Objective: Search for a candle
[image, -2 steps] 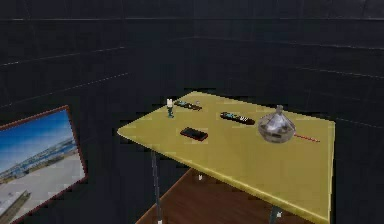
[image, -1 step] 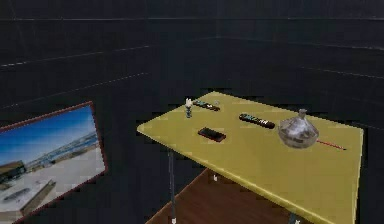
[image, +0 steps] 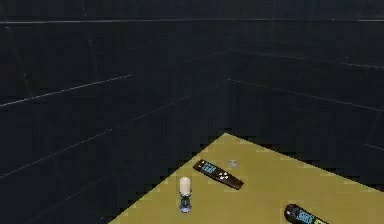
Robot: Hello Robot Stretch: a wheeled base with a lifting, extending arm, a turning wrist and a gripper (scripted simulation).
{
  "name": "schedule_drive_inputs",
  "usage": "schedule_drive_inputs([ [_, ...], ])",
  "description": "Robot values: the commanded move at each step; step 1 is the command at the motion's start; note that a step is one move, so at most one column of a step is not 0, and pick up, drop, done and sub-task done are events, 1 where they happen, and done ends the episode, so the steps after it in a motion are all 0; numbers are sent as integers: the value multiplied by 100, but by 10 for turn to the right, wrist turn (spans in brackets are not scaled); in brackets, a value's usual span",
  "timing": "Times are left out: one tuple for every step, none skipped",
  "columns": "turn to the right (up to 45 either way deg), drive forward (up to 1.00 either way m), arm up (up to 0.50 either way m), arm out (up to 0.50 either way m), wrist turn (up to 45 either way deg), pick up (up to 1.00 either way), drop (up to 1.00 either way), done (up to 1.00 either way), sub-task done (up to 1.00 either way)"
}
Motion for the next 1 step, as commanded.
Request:
schedule_drive_inputs([
  [0,0,0,0,0,0,0,100,0],
])
